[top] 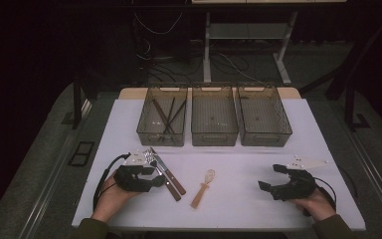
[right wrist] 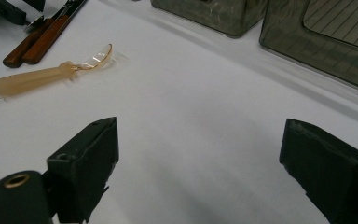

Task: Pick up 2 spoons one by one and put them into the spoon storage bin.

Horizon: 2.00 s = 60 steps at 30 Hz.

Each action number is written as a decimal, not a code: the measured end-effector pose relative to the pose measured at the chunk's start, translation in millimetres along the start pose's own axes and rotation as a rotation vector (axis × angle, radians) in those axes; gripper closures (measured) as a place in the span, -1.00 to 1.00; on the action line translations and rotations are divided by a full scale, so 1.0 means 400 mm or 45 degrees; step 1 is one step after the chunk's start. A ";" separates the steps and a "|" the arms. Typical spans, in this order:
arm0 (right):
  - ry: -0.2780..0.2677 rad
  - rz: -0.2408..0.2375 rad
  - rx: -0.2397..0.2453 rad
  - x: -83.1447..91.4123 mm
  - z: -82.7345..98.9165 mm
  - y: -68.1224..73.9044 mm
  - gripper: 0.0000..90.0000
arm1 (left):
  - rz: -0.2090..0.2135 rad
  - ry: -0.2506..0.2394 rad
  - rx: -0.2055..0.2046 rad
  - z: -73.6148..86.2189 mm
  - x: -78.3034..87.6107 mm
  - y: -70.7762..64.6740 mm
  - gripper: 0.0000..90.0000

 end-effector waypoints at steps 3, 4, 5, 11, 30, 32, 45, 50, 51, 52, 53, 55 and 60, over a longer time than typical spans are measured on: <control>0.001 0.000 0.001 0.000 0.000 0.000 -0.74 | 0.002 0.006 0.002 0.002 -0.003 -0.002 0.06; 0.000 -0.001 0.001 0.000 0.000 0.000 -0.74 | 0.004 0.014 -0.002 0.003 -0.004 -0.002 0.07; 0.000 -0.001 0.002 0.000 0.000 0.000 -0.74 | 0.006 0.020 -0.006 0.003 -0.007 -0.003 0.09; -0.001 0.000 0.002 0.001 0.000 0.000 -0.74 | 0.030 0.052 -0.015 0.008 -0.013 -0.009 0.21; -0.003 -0.003 0.002 0.002 0.000 -0.002 -0.74 | -0.053 0.092 -0.071 0.023 0.001 -0.029 0.43; -0.005 -0.003 0.003 0.002 -0.001 -0.001 -0.74 | -0.064 0.098 -0.091 0.025 0.002 -0.032 0.45; -0.005 -0.003 0.003 0.002 -0.001 -0.001 -0.74 | -0.086 0.120 -0.155 0.023 0.010 -0.041 0.67; -0.006 -0.002 0.002 0.003 -0.001 -0.002 -0.74 | -0.069 0.108 -0.170 0.023 0.018 -0.039 0.80; -0.006 -0.002 0.002 0.003 -0.001 -0.002 -0.74 | -0.064 0.109 -0.171 0.023 0.020 -0.038 0.82; -0.006 -0.003 0.004 0.003 -0.001 -0.002 -0.74 | -0.059 0.107 -0.171 0.023 0.021 -0.038 0.83; -0.006 -0.003 0.004 0.003 -0.001 -0.002 -0.74 | -0.051 0.103 -0.171 0.024 0.022 -0.037 0.85; -0.006 -0.005 0.005 0.003 -0.001 -0.001 -0.74 | -0.037 0.099 -0.176 0.024 0.025 -0.037 0.87; -0.006 -0.003 0.002 0.003 -0.001 -0.002 -0.74 | 0.031 0.082 -0.190 0.025 0.029 -0.038 0.93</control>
Point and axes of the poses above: each handheld gripper's, and its own axes: x roughly backward along the jaws, z roughly out of its underside, y roughly to its left, the point moved 4 cm from there along -x, roughly forward along the jaws, and after that the axes turned 4 degrees about x, right-handed, at the moved point
